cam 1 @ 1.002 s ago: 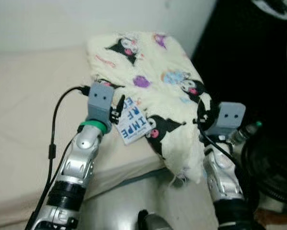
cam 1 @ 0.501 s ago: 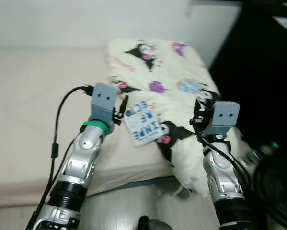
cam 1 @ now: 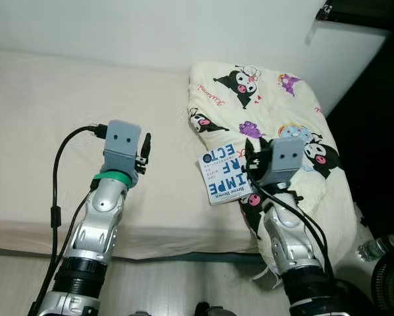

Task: Clean up the room

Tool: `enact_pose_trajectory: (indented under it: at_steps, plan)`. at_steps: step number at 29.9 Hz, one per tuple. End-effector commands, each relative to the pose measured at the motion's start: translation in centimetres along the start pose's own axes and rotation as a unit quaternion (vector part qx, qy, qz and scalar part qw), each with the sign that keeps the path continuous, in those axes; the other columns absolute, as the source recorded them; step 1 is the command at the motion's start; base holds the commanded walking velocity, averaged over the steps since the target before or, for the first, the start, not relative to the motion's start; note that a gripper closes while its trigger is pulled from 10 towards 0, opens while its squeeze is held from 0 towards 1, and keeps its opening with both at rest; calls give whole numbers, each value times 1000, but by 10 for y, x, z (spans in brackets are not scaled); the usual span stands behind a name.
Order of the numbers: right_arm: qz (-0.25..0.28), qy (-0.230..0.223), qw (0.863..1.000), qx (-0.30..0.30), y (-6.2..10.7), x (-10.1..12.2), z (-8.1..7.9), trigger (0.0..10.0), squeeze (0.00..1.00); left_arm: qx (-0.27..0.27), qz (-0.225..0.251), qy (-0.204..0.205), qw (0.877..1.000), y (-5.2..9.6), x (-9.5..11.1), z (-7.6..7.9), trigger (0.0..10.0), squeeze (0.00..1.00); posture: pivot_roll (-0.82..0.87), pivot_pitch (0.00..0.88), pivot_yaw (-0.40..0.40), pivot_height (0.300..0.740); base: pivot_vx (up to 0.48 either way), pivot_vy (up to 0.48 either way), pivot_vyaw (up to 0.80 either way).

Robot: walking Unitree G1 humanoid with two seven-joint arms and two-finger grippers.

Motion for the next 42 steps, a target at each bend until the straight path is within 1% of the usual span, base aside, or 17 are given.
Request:
enact_pose_trajectory:
  at_steps: [1,5,6,10,19,24,31,42]
  plan:
    - [-8,-14,1000,-2,0,-3,-1,10000,0,-7,7,-2,1000,1,1,6,10000,0,-35,72,-46,740,0,0,0]
    - [-8,-18,1000,-1,0,-3,-3,10000,0,-10,10,-2,1000,1,1,8,10000,0,-39,70,-44,740,0,0,0]
    - [-6,-21,1000,3,2,-3,-7,10000,0,-16,14,-3,1000,1,1,13,10000,0,-42,64,-40,740,337,0,0]
    - [-5,-20,1000,4,2,-3,-7,10000,0,-17,16,-2,1000,1,1,14,10000,0,-45,59,-40,740,343,0,0]
    - [-6,-12,1000,-2,2,-5,1,10000,0,-18,22,-1,1000,-3,5,16,10000,0,-42,41,-39,740,358,0,0]
    - [-7,-11,1000,-3,2,-6,2,10000,0,-15,22,0,1000,-4,5,14,10000,0,-40,40,-39,740,346,0,0]
    - [-7,-10,1000,-4,1,-7,2,10000,0,-1,20,8,1000,-5,6,8,10000,0,-40,38,-38,740,0,0,0]
    - [-10,-10,1000,-6,4,-9,4,10000,0,-4,20,9,1000,-5,5,10,10000,0,-46,47,-35,740,0,0,0]
Point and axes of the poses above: a point about 5 cm out from each wrist's last joint towards the gripper, its own y axis pointing back from the gripper into the wrist, its own x axis along the axis of the wrist's last joint, z = x × y, the point moved 5 cm from there along -y, pointing out of the wrist towards the gripper, and after that the axes turned 14 degrees about y, right-handed, at the moved point
